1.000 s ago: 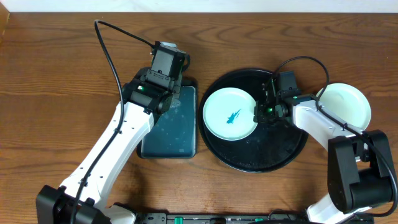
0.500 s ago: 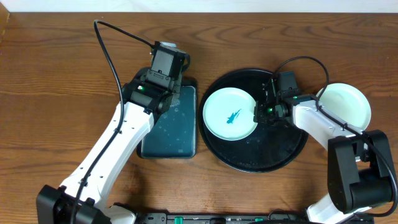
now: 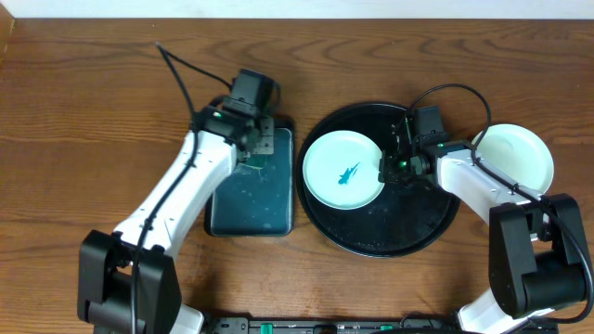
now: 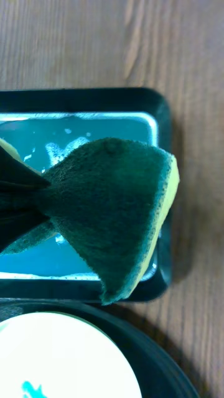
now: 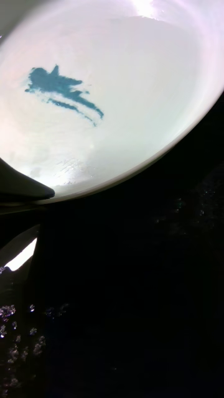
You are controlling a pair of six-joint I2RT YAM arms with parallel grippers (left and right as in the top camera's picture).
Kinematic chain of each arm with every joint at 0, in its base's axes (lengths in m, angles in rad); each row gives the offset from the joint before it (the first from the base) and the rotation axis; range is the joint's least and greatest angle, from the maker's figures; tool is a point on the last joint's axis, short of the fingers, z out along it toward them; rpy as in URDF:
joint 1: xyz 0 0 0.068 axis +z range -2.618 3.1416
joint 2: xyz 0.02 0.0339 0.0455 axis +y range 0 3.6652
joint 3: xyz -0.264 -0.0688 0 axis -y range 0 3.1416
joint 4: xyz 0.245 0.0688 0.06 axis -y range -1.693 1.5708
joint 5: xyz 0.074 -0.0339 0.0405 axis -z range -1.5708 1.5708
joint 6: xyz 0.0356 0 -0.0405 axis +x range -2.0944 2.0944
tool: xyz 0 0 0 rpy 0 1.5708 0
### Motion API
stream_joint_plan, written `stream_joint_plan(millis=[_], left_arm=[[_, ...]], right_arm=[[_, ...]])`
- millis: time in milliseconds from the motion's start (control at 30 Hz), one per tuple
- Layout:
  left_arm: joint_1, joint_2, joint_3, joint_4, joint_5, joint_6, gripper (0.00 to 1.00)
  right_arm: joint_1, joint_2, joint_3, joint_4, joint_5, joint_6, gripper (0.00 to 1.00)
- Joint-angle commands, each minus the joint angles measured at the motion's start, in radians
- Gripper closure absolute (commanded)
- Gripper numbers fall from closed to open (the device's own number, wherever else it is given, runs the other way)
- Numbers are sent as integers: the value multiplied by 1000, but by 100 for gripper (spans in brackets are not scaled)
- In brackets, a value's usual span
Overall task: Clean dirty plates on tray and stack at the side
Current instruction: 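Move the sponge in the left gripper toward the pale green plate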
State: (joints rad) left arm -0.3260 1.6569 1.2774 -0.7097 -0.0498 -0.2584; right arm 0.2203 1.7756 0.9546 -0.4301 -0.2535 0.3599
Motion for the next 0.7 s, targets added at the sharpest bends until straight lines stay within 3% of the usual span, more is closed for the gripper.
stream_joint_plan(millis=[0, 433, 667], left_arm=[[69, 5, -8, -15, 175, -17, 92], [157, 5, -8, -47, 352, -17, 92], [157, 5, -8, -45, 355, -17, 93]], right_arm=[[8, 10, -3, -5, 21, -2, 99], [8, 10, -3, -5, 21, -2, 99], [8, 10, -3, -5, 21, -2, 99]])
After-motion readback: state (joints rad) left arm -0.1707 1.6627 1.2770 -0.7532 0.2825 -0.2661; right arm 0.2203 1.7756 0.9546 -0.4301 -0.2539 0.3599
